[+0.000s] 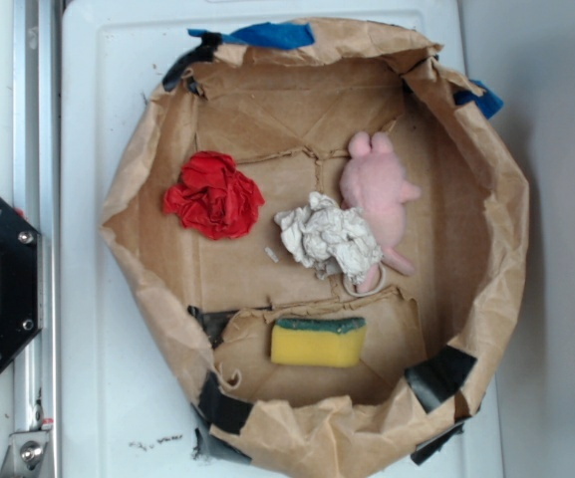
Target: Grab the green sponge.
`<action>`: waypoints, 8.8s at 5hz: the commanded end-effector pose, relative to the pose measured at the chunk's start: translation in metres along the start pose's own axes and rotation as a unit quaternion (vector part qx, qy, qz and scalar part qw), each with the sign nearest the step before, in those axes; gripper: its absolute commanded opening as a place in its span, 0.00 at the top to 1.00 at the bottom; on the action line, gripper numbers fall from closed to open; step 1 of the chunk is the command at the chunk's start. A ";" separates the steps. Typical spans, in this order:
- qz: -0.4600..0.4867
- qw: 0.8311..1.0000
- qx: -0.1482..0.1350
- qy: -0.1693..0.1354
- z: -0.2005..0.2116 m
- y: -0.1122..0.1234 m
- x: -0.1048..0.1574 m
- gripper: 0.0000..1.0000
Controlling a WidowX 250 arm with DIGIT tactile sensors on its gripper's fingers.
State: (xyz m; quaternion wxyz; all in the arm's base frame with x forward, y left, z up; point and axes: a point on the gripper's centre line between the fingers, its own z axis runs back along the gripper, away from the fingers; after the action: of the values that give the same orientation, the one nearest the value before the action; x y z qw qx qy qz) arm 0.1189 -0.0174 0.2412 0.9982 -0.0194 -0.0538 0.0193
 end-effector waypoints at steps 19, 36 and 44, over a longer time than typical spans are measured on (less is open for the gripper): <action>-0.042 0.999 -0.022 0.001 -0.164 0.022 0.153 0.00; -0.042 0.989 -0.134 0.035 -0.139 0.003 0.122 0.00; -0.108 0.984 -0.115 0.078 -0.169 -0.021 0.113 0.00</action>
State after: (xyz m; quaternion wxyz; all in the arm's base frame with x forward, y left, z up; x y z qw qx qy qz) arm 0.2431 -0.0268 0.0716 0.9870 -0.1313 0.0421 -0.0825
